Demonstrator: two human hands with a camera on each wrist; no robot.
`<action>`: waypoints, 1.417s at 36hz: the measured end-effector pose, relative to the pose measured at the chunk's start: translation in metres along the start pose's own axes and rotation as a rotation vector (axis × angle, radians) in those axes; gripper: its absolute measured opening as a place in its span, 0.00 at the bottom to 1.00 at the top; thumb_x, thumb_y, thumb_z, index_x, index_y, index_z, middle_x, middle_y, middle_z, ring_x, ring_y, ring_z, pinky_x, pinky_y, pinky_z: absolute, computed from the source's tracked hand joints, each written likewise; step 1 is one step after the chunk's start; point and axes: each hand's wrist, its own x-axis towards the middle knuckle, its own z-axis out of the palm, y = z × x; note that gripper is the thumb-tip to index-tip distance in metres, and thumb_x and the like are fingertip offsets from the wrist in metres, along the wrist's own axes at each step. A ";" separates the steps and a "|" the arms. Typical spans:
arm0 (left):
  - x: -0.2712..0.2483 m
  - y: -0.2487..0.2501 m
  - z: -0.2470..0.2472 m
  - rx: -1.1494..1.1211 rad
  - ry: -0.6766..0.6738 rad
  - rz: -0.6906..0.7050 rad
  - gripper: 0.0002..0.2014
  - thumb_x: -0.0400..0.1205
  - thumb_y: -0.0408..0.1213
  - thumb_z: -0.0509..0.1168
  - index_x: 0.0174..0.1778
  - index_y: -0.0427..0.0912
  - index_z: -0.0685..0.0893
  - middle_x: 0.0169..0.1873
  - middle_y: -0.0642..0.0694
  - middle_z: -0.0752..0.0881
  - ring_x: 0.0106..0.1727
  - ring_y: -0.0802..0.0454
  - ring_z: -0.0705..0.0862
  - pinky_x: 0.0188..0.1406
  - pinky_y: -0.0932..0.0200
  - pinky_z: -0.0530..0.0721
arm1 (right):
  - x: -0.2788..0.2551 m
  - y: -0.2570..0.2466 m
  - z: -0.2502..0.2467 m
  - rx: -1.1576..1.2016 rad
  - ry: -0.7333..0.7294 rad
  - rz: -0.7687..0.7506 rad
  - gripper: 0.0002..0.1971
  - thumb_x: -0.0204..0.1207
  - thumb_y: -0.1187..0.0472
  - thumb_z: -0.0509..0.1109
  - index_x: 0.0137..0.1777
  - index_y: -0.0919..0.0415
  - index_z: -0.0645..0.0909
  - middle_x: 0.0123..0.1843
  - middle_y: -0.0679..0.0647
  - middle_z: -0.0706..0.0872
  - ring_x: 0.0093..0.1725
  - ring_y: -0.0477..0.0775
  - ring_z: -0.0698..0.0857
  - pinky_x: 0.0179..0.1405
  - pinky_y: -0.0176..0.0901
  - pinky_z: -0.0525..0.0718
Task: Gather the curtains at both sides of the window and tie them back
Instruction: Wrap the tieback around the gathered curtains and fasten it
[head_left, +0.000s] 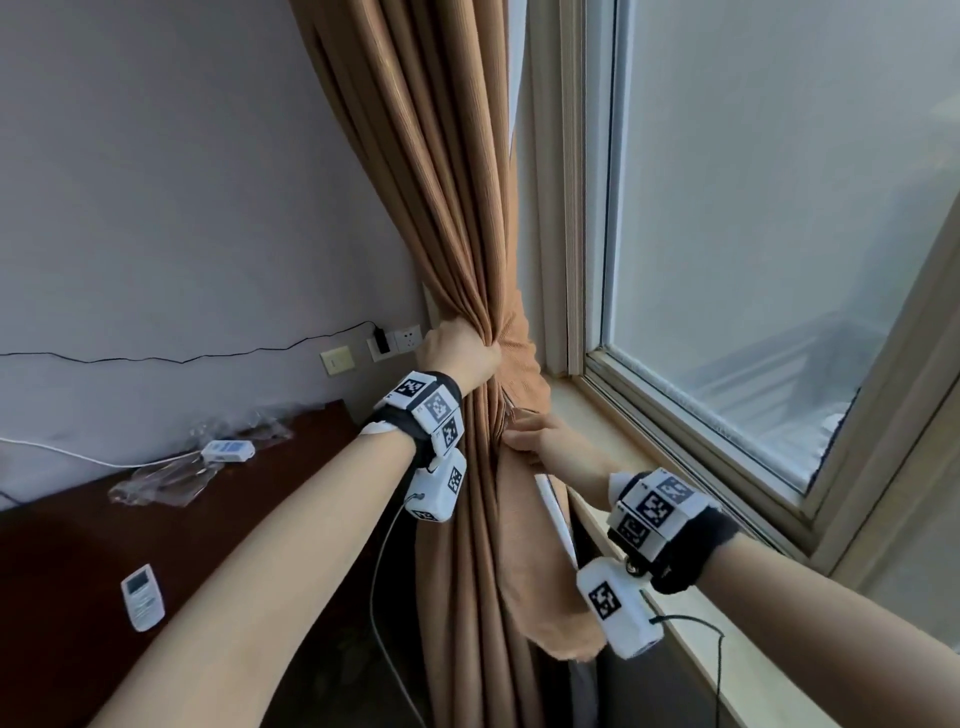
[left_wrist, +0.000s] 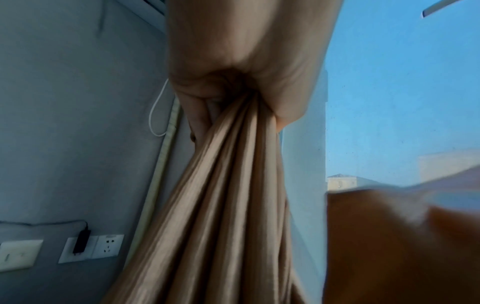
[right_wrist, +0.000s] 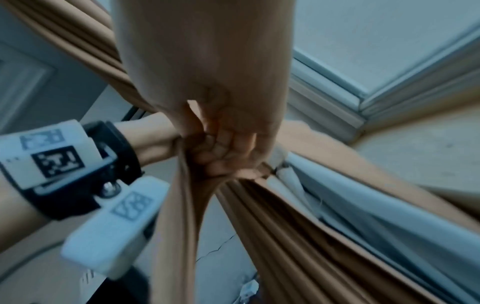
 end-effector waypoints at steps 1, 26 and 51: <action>0.000 0.000 -0.001 -0.005 -0.008 0.008 0.23 0.81 0.48 0.61 0.63 0.32 0.80 0.63 0.32 0.82 0.67 0.34 0.78 0.62 0.49 0.78 | 0.001 0.001 0.005 -0.035 -0.010 -0.035 0.12 0.81 0.62 0.64 0.35 0.60 0.78 0.40 0.51 0.75 0.39 0.47 0.75 0.44 0.42 0.78; -0.004 -0.030 -0.006 -0.187 -0.068 0.030 0.21 0.80 0.49 0.64 0.62 0.37 0.83 0.57 0.34 0.86 0.61 0.36 0.84 0.56 0.53 0.81 | 0.065 -0.004 0.037 -0.624 0.496 -0.222 0.80 0.44 0.31 0.82 0.81 0.55 0.24 0.84 0.62 0.32 0.83 0.65 0.36 0.77 0.72 0.46; 0.026 -0.061 -0.021 -0.474 -0.491 0.166 0.31 0.74 0.49 0.75 0.72 0.44 0.79 0.66 0.50 0.82 0.67 0.57 0.79 0.62 0.66 0.75 | 0.114 -0.007 0.036 -0.091 0.632 -0.386 0.36 0.58 0.57 0.72 0.71 0.52 0.71 0.52 0.54 0.90 0.55 0.59 0.87 0.54 0.56 0.86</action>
